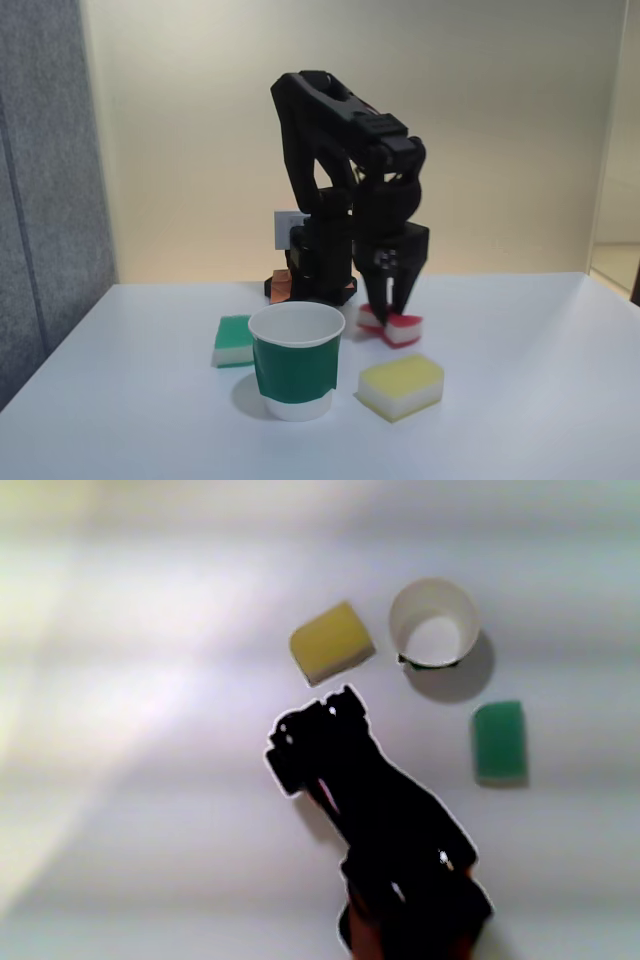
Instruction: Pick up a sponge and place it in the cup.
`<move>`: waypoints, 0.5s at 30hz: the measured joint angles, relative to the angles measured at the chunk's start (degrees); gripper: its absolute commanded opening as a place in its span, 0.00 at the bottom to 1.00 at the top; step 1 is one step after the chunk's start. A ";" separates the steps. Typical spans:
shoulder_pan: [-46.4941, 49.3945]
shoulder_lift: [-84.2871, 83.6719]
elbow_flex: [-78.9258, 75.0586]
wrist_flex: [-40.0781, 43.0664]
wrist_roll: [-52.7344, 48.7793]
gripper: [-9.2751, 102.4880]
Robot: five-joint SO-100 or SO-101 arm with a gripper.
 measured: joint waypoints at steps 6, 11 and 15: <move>9.49 4.57 -7.56 8.35 10.55 0.08; 15.82 7.73 -15.29 12.30 22.94 0.08; 18.81 10.20 -18.98 12.92 30.23 0.08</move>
